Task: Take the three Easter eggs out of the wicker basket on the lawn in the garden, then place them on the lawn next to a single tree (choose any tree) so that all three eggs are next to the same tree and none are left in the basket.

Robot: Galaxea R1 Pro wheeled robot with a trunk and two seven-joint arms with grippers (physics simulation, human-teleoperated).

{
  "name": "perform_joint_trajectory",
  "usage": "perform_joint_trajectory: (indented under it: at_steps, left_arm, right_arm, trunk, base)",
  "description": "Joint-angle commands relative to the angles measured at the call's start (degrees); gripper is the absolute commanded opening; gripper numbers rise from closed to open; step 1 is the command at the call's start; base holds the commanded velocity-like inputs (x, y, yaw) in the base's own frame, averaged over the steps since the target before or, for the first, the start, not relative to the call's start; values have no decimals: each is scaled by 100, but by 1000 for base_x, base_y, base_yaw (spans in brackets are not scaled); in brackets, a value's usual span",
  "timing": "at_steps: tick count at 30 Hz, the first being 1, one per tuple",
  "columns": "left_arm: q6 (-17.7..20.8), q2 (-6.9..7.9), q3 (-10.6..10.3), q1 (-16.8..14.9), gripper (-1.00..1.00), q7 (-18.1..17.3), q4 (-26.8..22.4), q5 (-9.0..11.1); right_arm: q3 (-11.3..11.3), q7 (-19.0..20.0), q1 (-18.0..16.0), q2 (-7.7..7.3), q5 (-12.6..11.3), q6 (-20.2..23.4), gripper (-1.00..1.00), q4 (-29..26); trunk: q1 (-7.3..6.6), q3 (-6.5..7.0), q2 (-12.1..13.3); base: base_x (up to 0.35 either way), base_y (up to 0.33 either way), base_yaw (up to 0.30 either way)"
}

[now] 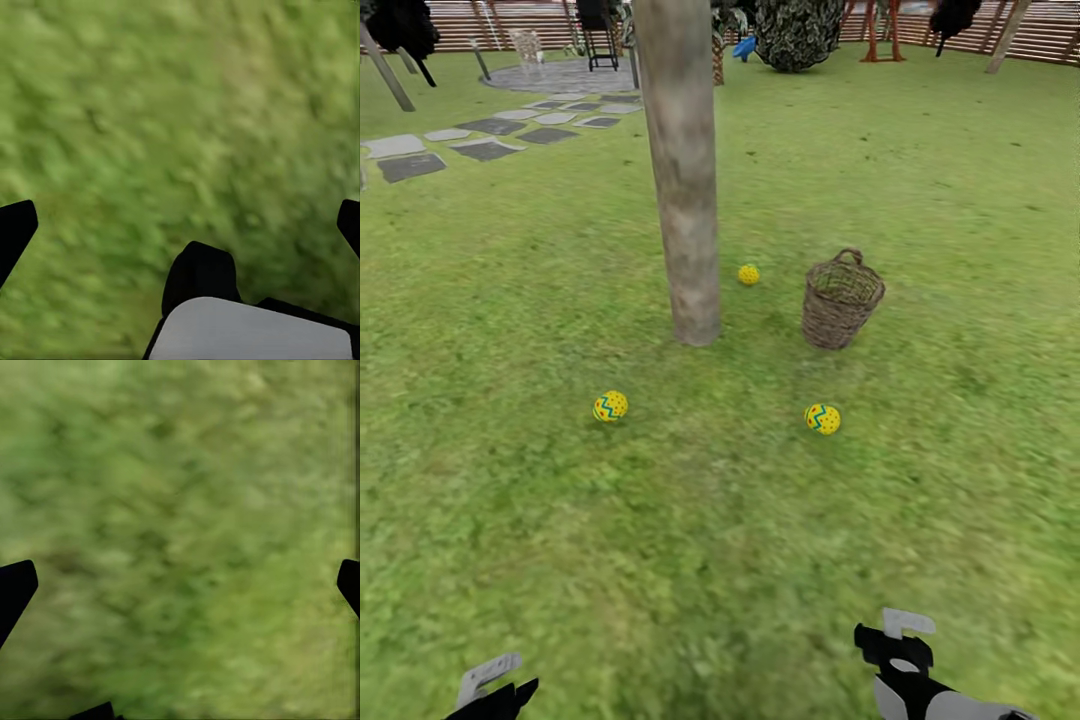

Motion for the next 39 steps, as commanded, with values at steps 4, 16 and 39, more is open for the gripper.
perform_joint_trajectory:
  at_steps: [4,16,39]
  left_arm:
    - [-10,-85,0,0,100,18,48,6]
    - [-1039,-482,0,0,100,36,558,18]
    - [-1064,-504,8,0,100,39,571,37]
  right_arm:
    - [10,0,106,-3,17,-5,100,34]
    - [9,0,376,0,23,-174,100,36]
    - [15,0,395,5,23,-176,100,36]
  trunk:
    - [-88,110,162]
    - [-352,438,643]
    - [-857,1059,1566]
  base:
    - [0,0,0]
    - [0,0,0]
    - [0,0,89]
